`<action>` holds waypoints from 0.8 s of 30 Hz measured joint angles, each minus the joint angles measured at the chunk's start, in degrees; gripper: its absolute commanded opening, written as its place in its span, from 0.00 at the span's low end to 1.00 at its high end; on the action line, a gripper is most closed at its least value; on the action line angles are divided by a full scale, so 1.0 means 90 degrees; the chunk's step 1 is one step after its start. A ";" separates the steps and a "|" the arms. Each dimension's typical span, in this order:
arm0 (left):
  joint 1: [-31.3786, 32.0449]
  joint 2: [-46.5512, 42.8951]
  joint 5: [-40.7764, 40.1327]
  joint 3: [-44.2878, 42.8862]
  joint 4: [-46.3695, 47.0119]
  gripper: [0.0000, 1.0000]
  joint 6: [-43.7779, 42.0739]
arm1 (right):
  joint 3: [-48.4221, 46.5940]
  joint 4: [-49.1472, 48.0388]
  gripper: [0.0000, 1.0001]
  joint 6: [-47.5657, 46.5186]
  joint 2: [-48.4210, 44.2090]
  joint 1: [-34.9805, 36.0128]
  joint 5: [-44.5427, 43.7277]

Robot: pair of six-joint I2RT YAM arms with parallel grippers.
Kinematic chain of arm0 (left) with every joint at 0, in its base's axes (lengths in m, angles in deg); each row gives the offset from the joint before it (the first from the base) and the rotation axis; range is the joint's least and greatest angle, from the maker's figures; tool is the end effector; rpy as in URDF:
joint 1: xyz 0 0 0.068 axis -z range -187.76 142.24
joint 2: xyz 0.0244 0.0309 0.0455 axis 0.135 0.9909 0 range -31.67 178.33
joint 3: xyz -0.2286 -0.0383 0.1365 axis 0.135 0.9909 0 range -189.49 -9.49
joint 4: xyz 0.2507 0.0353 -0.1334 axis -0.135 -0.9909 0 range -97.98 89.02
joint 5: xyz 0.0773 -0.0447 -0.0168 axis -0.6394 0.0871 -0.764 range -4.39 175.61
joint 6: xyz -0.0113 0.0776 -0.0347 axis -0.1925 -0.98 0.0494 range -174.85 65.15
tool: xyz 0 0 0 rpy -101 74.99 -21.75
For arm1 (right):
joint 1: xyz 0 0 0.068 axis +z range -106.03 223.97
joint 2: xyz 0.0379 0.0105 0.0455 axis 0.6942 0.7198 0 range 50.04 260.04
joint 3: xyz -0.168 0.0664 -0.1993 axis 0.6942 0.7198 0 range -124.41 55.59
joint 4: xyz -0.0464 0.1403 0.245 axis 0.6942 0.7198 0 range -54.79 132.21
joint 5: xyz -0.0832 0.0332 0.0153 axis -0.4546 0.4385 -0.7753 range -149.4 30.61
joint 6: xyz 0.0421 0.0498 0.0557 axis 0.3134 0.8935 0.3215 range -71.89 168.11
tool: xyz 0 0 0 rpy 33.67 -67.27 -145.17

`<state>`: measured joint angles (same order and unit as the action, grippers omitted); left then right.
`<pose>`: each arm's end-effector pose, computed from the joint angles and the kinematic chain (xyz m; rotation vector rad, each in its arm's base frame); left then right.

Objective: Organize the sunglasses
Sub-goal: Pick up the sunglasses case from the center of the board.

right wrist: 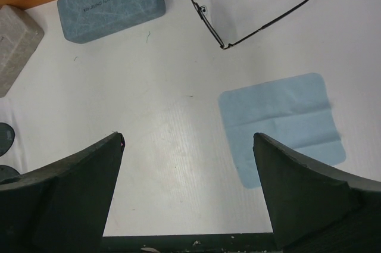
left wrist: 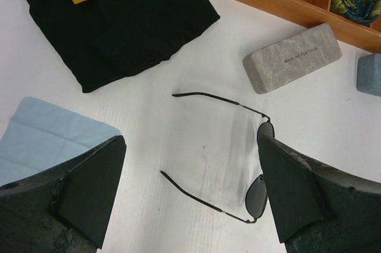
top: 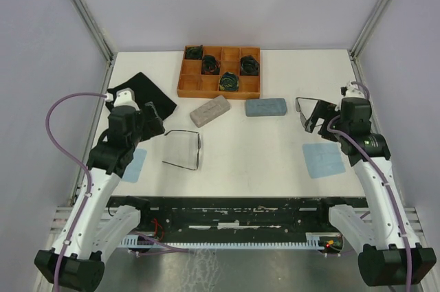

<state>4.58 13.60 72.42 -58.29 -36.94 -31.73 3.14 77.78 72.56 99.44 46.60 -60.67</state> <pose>0.2270 -0.0320 0.2956 -0.3329 2.0964 -0.1211 0.2336 0.0090 0.2901 0.4411 2.2272 0.2261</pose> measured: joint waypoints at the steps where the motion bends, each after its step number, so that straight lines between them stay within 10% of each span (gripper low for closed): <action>1: -0.0010 0.0000 0.0000 -0.0002 0.0007 0.99 0.0000 | -0.0027 0.0000 0.99 0.0000 0.0092 -0.0010 0.0112; 24: -0.0053 0.1515 0.0845 -0.0408 0.1209 0.96 0.0005 | -0.1387 -0.0425 0.99 -0.0532 0.3135 0.1659 0.0653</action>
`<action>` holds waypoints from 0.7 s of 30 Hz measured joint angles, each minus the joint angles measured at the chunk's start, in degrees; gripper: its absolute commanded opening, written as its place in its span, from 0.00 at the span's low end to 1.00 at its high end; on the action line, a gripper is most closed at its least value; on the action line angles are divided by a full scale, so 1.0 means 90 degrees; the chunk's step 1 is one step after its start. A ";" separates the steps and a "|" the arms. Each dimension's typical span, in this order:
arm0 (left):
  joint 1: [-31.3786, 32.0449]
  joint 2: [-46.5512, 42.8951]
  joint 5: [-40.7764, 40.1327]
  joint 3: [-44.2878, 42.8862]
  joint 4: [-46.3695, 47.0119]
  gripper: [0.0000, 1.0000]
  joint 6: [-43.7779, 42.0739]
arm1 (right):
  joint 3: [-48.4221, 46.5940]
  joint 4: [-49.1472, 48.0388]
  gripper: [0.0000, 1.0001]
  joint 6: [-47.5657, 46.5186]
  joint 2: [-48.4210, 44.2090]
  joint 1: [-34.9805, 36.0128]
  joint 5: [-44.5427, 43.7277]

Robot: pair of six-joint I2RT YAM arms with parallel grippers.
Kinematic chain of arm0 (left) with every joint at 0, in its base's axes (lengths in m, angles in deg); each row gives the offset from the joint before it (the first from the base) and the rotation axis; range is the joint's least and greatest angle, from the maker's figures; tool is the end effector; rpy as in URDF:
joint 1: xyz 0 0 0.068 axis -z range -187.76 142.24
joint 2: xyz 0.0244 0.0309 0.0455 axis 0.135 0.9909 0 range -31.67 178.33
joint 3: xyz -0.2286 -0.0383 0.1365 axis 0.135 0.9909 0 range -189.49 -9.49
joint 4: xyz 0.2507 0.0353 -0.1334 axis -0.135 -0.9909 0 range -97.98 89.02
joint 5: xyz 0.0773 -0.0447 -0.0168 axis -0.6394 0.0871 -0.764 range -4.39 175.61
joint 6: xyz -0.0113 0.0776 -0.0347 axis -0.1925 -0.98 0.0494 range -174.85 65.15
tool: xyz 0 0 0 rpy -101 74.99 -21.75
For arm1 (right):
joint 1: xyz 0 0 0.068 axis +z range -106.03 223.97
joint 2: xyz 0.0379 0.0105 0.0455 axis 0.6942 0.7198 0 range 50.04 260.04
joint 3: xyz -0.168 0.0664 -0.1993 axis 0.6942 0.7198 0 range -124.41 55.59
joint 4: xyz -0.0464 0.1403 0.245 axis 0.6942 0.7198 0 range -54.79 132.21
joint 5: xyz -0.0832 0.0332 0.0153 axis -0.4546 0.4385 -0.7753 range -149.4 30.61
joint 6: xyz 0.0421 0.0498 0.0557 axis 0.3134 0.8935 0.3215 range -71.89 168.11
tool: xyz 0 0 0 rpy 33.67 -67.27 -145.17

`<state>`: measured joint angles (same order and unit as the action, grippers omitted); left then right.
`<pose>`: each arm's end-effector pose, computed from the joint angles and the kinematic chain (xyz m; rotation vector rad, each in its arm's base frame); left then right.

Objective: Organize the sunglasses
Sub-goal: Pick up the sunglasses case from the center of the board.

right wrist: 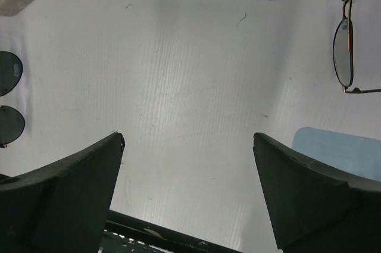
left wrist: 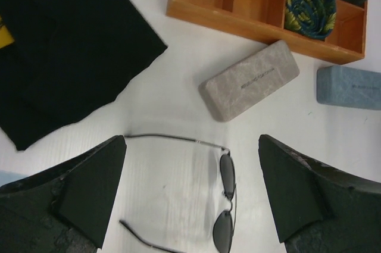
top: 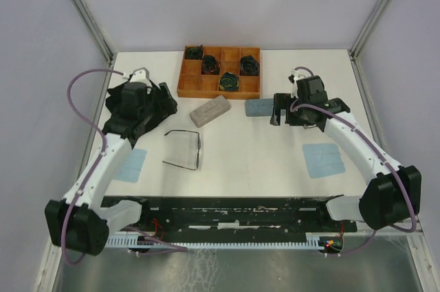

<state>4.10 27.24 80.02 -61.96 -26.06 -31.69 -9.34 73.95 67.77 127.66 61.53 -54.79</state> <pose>0.2845 -0.0522 0.2873 -0.2674 2.1122 -0.2593 0.3176 0.1069 0.2497 0.0103 2.5031 0.3749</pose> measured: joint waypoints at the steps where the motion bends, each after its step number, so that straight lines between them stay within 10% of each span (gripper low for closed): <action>1: 0.0002 0.0316 0.0095 -0.0165 0.0117 0.95 0.0000 | 0.0138 -0.0075 0.99 0.0000 -0.0085 0.0007 0.0027; 21: 0.0886 0.4765 0.0925 -0.1826 0.1605 1.00 -0.1817 | 0.2038 -0.0403 0.99 0.0049 -0.1574 0.0007 0.1047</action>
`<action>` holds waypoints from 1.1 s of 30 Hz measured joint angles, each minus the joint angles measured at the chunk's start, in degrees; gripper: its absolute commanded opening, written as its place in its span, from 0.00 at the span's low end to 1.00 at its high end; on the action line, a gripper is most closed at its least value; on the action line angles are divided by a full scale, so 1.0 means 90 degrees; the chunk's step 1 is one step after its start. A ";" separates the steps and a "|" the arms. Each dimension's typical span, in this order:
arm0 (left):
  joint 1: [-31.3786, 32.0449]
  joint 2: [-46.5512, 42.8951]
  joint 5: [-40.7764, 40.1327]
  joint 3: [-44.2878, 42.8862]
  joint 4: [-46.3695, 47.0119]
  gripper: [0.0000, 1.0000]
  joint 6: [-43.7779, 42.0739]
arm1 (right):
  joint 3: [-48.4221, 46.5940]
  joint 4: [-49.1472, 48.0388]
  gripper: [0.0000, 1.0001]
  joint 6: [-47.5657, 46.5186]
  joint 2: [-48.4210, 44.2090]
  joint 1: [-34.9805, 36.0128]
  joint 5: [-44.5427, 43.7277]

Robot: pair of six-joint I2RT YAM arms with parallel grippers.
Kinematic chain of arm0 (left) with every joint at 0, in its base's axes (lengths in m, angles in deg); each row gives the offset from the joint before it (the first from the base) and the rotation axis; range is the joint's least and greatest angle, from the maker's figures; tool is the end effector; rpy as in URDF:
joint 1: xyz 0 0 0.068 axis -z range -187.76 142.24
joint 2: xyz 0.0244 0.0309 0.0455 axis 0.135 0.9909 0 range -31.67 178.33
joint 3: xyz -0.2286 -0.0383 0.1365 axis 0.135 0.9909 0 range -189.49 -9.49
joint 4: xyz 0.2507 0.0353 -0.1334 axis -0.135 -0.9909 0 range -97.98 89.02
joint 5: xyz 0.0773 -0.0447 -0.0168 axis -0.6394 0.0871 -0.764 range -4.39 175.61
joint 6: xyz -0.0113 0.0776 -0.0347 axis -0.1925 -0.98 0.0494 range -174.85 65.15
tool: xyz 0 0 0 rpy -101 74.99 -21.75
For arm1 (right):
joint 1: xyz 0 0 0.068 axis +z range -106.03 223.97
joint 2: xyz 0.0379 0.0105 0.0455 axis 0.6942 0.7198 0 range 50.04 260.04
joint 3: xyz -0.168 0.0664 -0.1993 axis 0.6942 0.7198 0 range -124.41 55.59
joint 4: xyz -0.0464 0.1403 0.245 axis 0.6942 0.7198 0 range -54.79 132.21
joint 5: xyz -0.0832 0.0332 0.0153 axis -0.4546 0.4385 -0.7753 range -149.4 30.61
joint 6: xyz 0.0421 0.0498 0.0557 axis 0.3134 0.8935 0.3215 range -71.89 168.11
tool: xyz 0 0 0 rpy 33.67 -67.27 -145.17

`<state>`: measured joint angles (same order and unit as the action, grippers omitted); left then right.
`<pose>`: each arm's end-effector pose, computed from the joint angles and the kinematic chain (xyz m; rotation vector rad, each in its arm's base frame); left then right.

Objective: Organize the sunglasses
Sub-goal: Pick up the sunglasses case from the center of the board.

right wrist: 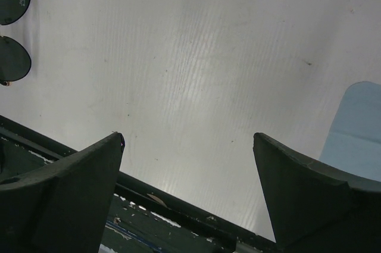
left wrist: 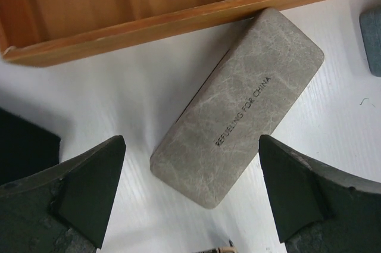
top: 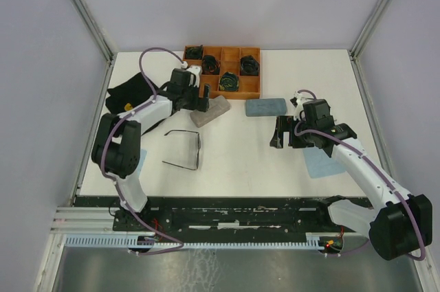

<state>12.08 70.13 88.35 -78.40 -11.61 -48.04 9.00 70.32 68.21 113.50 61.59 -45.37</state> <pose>0.4144 -0.1533 0.1681 0.2903 2.3293 -0.2869 0.2532 0.0996 0.2088 -0.0528 2.5325 0.5765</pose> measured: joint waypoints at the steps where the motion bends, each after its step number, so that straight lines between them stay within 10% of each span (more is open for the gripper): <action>1: 0.0044 0.0148 0.0053 -0.0104 -0.0022 1.00 -0.0112 | 0.0002 -0.0012 0.99 -0.0002 0.0000 0.0000 0.0019; 33: 0.0561 0.1559 0.0474 -0.1710 -0.1132 1.00 -0.1722 | 0.0032 -0.0080 0.99 -0.0102 0.0002 0.0000 0.0355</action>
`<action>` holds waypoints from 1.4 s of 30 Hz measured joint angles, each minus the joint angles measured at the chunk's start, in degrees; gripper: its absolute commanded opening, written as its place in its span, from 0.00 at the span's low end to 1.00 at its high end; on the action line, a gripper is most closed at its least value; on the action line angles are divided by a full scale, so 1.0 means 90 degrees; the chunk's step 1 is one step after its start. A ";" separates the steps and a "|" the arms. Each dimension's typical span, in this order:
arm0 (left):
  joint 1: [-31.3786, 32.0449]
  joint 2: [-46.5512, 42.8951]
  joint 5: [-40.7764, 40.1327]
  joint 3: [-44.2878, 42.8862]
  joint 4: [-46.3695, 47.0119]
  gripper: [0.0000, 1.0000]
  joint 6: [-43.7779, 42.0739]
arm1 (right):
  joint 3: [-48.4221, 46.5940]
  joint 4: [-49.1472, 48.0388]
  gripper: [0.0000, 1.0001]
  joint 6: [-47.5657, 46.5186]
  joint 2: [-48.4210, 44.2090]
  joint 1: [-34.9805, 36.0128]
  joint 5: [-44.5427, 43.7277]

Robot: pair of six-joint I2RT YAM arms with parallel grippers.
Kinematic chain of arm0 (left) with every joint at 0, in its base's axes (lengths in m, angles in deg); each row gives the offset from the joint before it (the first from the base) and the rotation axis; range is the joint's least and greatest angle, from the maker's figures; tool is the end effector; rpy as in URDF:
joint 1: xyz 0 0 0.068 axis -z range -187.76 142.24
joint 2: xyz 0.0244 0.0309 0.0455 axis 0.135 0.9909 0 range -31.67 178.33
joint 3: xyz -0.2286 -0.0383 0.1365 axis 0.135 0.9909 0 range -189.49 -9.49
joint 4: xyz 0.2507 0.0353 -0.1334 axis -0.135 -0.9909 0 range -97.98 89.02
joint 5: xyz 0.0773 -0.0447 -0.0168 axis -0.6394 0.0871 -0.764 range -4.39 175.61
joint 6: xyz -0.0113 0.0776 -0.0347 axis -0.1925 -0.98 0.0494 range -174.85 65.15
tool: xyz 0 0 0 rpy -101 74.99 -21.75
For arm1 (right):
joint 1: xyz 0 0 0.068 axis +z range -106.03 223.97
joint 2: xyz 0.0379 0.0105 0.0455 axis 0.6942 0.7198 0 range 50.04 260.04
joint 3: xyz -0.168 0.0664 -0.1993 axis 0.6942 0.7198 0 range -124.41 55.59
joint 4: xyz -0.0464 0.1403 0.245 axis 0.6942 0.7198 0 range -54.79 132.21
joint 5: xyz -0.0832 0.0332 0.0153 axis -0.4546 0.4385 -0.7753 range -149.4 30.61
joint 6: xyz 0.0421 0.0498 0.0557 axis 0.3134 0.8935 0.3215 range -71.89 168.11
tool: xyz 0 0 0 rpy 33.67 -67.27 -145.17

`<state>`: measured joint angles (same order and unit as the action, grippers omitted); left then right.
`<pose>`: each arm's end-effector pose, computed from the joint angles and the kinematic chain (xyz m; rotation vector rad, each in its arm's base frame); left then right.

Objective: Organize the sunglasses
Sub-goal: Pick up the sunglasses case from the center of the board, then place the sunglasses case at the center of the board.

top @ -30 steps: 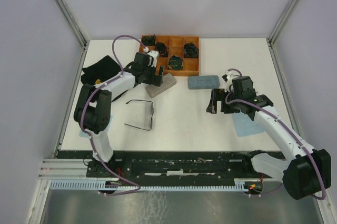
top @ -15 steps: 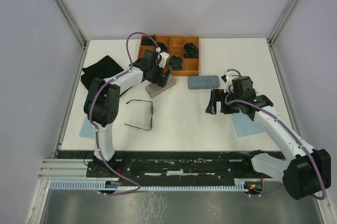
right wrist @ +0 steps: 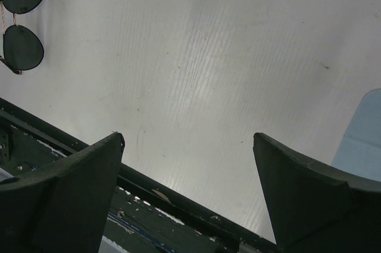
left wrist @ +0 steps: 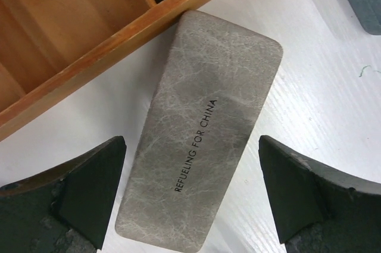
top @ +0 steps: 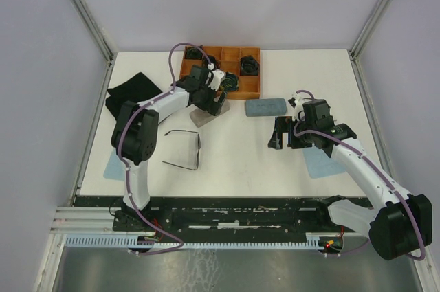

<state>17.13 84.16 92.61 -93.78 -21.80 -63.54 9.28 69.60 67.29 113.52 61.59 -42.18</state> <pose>0.4377 -0.2132 0.1388 0.7704 2.3734 -0.2709 0.2521 0.1035 0.2089 -0.0991 2.5251 0.6403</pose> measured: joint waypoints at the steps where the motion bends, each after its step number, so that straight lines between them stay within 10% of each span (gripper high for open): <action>1: 0.0002 0.0000 0.0070 0.0007 -0.0010 1.00 0.0000 | 0.0000 0.0000 0.99 -0.0002 0.0000 0.0000 0.0015; 12: 0.0029 0.0121 0.0262 -0.0070 -0.0058 0.97 -0.0061 | 0.0000 0.0015 0.99 -0.0027 0.0012 0.0000 0.0087; 27: 0.0202 0.0311 -0.0228 -0.0119 -0.0342 0.46 -0.0131 | 0.0000 0.0015 0.99 0.0002 0.0049 0.0000 0.0022; 42: 0.2251 -0.1251 -0.1851 0.1549 0.0391 0.38 0.2781 | 0.0250 0.0002 0.99 0.1311 -0.0748 0.0000 -0.1705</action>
<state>37.39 72.90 75.96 -79.84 -18.28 -38.51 11.54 69.62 79.09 106.79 61.59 -57.53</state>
